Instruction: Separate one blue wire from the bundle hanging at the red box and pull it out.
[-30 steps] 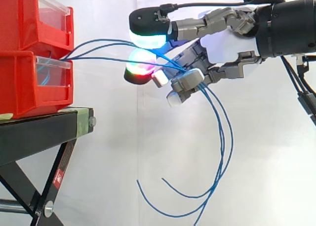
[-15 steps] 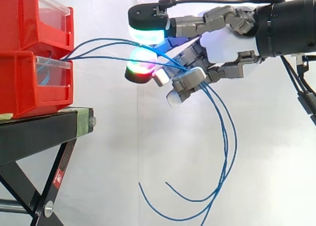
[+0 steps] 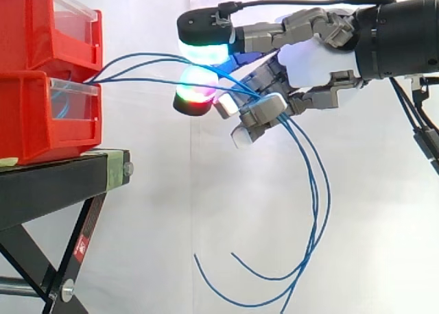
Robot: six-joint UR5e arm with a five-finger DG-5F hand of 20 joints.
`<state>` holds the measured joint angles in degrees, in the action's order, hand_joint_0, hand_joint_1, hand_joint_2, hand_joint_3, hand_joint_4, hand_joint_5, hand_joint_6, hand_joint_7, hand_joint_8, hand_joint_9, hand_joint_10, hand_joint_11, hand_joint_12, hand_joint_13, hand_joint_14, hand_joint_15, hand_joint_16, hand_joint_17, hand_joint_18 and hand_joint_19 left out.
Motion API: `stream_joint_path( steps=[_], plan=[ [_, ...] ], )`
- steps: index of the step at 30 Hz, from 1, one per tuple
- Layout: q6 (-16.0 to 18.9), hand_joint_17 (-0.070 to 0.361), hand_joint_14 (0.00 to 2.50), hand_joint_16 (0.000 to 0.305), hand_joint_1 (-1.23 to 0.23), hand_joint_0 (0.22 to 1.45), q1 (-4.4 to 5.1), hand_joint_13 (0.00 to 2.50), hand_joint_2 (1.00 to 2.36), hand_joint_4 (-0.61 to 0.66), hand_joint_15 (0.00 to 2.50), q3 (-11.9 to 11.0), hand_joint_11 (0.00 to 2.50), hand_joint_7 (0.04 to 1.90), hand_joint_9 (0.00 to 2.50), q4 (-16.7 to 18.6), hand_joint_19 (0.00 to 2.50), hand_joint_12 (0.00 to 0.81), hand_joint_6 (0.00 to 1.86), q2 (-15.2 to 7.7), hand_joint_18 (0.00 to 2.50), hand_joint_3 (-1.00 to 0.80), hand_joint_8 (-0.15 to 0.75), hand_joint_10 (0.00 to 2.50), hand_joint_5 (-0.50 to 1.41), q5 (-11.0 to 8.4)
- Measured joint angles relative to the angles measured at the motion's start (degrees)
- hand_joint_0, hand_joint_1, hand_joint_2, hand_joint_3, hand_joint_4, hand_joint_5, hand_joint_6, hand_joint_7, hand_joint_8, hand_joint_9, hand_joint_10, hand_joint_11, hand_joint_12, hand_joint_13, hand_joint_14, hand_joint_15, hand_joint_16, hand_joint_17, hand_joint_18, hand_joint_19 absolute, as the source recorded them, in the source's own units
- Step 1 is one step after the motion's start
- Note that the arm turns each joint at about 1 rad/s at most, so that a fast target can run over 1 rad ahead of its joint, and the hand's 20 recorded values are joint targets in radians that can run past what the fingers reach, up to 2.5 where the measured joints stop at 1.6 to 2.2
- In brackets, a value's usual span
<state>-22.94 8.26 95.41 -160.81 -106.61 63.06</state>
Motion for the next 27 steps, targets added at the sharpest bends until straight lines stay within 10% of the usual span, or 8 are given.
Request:
stream_joint_path(
  steps=[19,27],
  plan=[
    [0.0,0.113,0.05,0.05,-0.88,0.65,0.01,1.36,1.01,0.19,1.79,0.02,1.05,1.13,1.06,-0.14,0.79,0.321,0.76,0.0,0.71,-0.34,0.374,0.02,-0.19,0.04],
    [0.0,0.122,0.21,0.054,-0.58,0.54,0.01,1.36,1.0,0.22,1.65,0.02,1.0,1.12,1.09,-0.14,0.81,0.347,0.73,0.0,0.72,-0.5,0.398,0.02,-0.19,0.05]
  ],
)
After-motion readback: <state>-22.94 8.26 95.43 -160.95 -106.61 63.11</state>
